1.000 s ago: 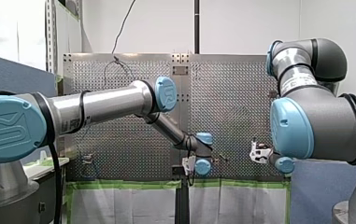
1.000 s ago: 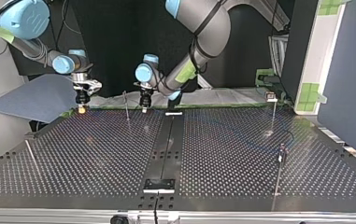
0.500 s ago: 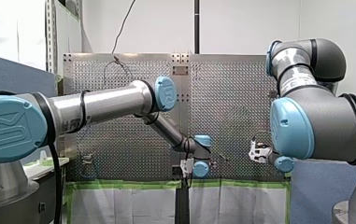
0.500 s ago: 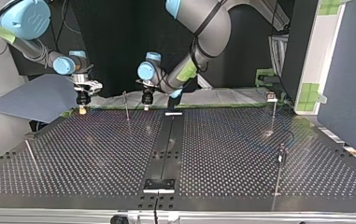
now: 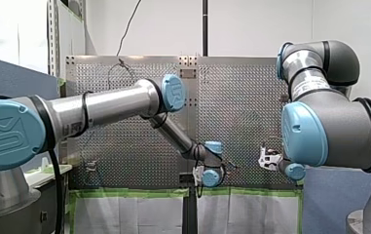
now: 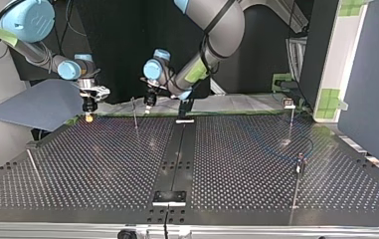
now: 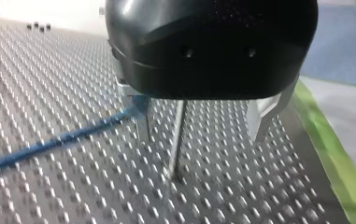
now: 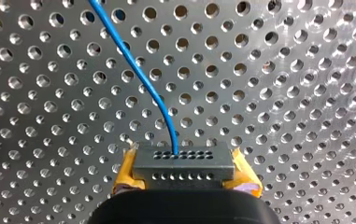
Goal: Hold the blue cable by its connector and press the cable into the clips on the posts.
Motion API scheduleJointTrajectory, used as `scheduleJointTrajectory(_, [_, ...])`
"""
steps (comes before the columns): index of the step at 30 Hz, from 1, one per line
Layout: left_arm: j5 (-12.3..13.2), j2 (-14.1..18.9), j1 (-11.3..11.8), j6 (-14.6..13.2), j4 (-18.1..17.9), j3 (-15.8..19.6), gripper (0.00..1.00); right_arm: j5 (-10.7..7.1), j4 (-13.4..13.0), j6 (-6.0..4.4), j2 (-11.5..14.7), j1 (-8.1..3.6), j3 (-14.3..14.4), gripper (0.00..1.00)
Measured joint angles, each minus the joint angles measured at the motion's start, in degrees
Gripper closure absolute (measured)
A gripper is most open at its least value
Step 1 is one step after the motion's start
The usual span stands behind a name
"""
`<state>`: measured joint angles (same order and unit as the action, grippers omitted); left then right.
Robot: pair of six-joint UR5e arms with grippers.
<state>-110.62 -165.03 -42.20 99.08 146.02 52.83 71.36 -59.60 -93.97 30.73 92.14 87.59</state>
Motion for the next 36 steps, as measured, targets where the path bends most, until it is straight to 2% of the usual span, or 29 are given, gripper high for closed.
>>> scheduleJointTrajectory(5, [1.79,2.06,-0.81,-1.15,-0.06,2.07,0.0,-0.02,0.0,0.0,0.0,0.2,0.0,1.0])
scheduleJointTrajectory(9, [2.69,3.84,-1.76,-2.8,1.46,3.88,0.0,-0.08,0.0,0.0,0.0,0.33,0.0,1.0])
scheduleJointTrajectory(15, [2.86,4.63,-2.95,-4.3,4.32,5.31,0.0,-0.45,0.0,0.0,-0.02,0.49,0.0,1.0])
scheduleJointTrajectory(27, [2.73,4.69,-4.7,-4.94,5.11,4.61,0.0,-0.6,0.0,-0.05,-0.08,0.74,0.0,1.0])
scheduleJointTrajectory(36, [2.57,4.69,-5.09,-4.72,5.24,4.34,0.0,-0.6,0.0,-0.11,-0.09,0.76,-0.01,1.0])
